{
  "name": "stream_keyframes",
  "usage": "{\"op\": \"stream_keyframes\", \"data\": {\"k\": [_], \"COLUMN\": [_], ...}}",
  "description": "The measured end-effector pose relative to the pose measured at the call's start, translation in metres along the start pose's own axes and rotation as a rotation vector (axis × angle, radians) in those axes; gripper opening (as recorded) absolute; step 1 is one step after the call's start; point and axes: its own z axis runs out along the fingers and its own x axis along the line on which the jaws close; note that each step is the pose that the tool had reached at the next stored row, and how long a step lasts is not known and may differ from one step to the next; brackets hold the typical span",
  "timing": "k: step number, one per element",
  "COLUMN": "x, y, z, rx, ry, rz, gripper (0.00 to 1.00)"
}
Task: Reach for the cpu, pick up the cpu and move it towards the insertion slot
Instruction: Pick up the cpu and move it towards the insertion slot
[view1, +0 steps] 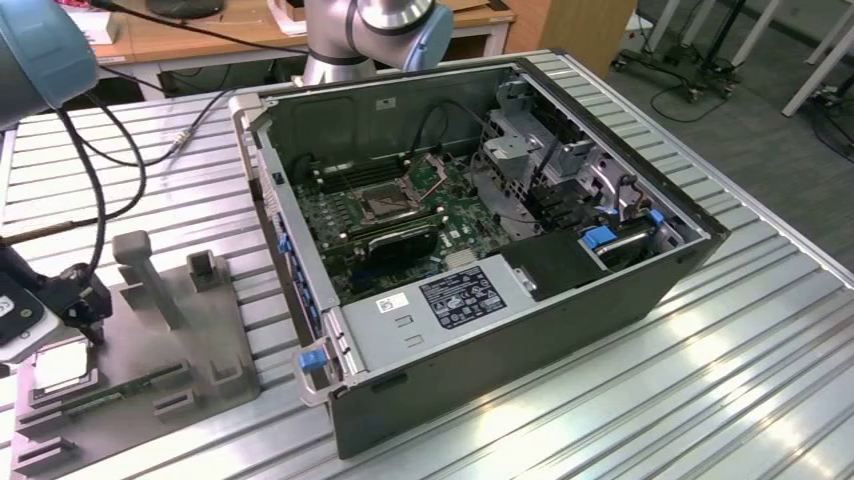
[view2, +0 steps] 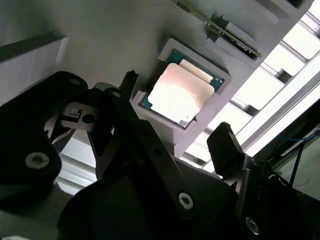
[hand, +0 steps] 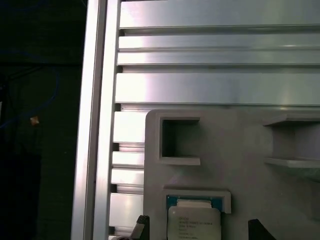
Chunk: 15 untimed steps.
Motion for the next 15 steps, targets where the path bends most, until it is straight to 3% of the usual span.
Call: {"op": "stream_keyframes", "data": {"k": [11,15], "x": [0.0006,0.0007], "y": [-0.0025,-0.0031], "z": [0.0197,0.0222], "rx": [0.0005,0.0007], "ry": [-0.0006,-0.0010], "rz": [0.017,0.022], "gripper": [0.84,0.84]}}
